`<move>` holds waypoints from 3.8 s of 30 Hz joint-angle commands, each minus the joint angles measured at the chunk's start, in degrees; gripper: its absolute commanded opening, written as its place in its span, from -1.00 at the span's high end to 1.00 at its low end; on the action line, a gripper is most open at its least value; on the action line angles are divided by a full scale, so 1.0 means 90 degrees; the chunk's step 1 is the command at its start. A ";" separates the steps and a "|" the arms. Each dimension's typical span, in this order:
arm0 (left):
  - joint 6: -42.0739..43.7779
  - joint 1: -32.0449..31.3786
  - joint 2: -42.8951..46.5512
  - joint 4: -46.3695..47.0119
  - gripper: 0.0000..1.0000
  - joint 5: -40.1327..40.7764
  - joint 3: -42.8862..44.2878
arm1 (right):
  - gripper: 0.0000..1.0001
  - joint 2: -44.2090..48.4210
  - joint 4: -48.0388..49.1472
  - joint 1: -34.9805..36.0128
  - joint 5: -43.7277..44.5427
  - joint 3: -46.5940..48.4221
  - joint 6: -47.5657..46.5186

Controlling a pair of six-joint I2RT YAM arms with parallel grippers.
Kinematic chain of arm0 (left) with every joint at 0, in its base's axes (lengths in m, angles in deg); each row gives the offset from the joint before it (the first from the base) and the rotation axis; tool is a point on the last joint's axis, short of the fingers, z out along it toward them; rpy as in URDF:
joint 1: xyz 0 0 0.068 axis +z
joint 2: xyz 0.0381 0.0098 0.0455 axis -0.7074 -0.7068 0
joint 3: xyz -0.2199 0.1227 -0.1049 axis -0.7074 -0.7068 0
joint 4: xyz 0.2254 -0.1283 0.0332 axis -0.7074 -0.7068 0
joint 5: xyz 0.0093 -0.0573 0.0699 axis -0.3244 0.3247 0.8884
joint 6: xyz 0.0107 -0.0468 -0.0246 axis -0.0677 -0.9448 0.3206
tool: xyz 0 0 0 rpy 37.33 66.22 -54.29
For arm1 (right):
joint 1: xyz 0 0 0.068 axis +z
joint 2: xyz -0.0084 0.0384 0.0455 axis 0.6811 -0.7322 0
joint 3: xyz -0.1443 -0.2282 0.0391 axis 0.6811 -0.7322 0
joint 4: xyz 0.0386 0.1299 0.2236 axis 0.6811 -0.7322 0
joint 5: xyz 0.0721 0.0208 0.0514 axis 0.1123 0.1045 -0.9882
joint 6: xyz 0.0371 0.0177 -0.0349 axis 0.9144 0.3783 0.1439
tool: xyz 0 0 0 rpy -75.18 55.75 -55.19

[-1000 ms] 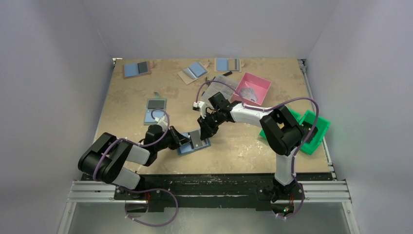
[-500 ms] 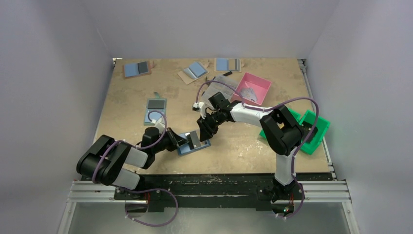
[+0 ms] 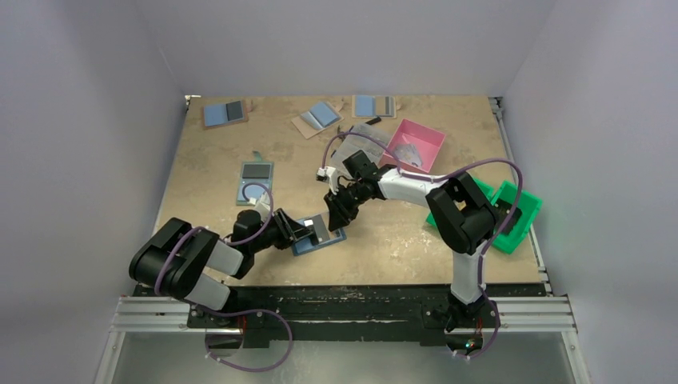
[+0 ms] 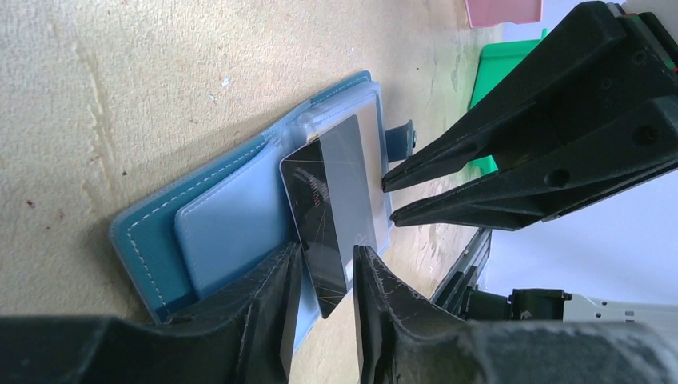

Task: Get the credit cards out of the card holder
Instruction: Remove the credit card from the card holder.

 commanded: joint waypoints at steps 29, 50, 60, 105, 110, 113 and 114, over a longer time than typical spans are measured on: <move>-0.0319 0.0121 -0.1337 0.1985 1.00 0.0208 -0.0645 | 0.61 -0.0502 -0.0509 0.0145 0.1252 -0.0018 -0.0220; 0.2011 0.0138 0.3506 -0.5878 1.00 0.1444 0.1200 | 0.33 -0.0010 -0.0988 0.0132 0.0441 0.0199 -0.0884; 0.2178 0.0132 0.4126 -0.5686 1.00 0.0794 0.1521 | 0.14 0.0680 -0.2235 -0.0022 -0.1104 0.0525 -0.2460; 0.2746 -0.2163 0.2062 -0.4114 1.00 -0.0151 0.3195 | -0.35 0.1797 -0.3524 -0.1358 -0.2687 0.0283 -0.4903; 0.2767 -0.2243 0.2013 -0.4094 1.00 -0.0094 0.3218 | -0.29 0.1748 -0.3665 -0.1358 -0.2837 0.0316 -0.4893; 0.2774 -0.2278 0.2036 -0.4093 1.00 -0.0051 0.3203 | -0.24 0.1735 -0.3715 -0.1347 -0.2925 0.0306 -0.4893; 0.2774 -0.2285 0.2047 -0.4085 1.00 -0.0036 0.3190 | -0.22 0.1731 -0.3724 -0.1350 -0.2947 0.0302 -0.4888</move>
